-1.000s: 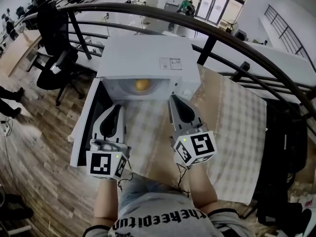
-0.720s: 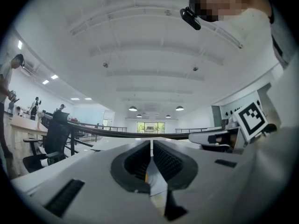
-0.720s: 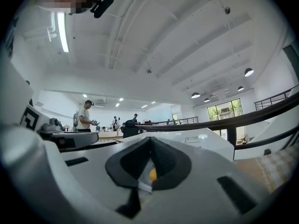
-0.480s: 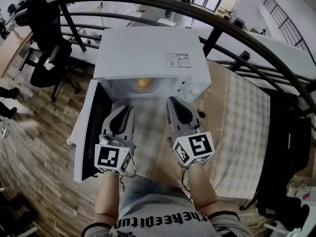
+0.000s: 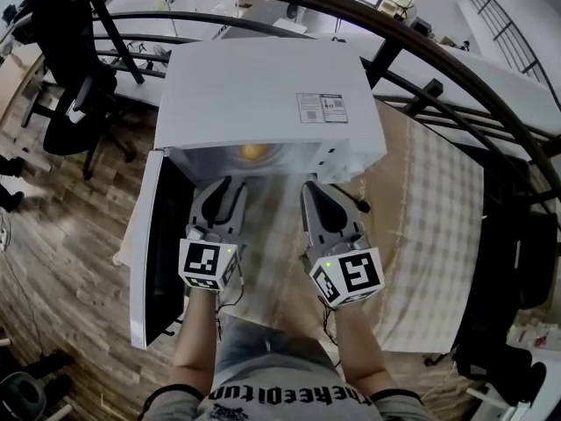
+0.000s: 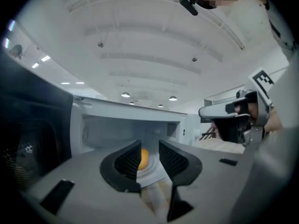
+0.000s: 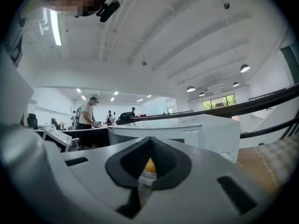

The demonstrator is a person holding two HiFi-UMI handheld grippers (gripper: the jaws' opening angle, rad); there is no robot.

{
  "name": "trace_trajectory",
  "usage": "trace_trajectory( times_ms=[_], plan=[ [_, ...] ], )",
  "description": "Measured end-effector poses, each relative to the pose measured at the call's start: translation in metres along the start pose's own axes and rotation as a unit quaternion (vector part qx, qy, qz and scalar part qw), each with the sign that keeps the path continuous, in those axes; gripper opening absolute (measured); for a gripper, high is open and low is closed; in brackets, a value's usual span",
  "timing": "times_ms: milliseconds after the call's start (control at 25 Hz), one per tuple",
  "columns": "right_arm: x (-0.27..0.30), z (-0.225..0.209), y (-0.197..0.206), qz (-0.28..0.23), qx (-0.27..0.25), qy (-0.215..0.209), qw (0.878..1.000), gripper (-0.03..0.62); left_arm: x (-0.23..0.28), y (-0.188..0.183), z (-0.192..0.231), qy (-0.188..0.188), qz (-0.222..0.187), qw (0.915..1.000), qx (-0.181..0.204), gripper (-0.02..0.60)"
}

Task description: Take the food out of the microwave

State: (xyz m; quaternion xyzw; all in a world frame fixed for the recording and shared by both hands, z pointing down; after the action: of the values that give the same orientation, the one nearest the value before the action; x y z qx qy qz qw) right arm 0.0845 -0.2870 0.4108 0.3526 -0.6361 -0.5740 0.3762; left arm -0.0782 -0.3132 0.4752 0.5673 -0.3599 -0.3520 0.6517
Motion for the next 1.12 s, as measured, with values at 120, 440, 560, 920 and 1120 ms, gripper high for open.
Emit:
trace_trajectory(
  times_ms=[120,440,560,920,1120],
  plan=[
    [-0.001,-0.007,0.004,0.005,0.003,0.010,1.000,0.006,0.016,0.012,0.007,0.001,0.010,0.9999,0.002,0.117],
    [-0.005,-0.026,0.018,0.018,0.011,0.034,0.999,0.006,0.056,0.042,0.019,0.004,0.040,0.9991,0.011,0.202],
    [-0.007,-0.029,0.022,0.024,0.013,0.040,0.999,0.006,0.066,0.052,0.021,0.005,0.050,0.9986,0.015,0.228],
    [-0.009,-0.037,0.030,0.037,0.018,0.052,0.998,0.006,0.092,0.074,0.030,-0.005,0.072,0.9970,0.029,0.269],
    [-0.011,-0.043,0.035,0.044,0.020,0.061,0.997,0.006,0.105,0.083,0.038,-0.014,0.079,0.9959,0.043,0.282]
  ],
)
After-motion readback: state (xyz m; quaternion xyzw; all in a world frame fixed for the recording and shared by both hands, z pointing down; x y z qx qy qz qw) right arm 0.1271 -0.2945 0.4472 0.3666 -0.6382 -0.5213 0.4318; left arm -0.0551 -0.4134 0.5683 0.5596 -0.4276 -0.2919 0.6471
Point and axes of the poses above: the fingertips, and each gripper's own axes: x forward along the fingers, z to its left, y out of its underside, the point moved 5 cm from there along -x, backward along the fingers, and after that the axes turned 1 degree about -x, right-handed, at the moved point
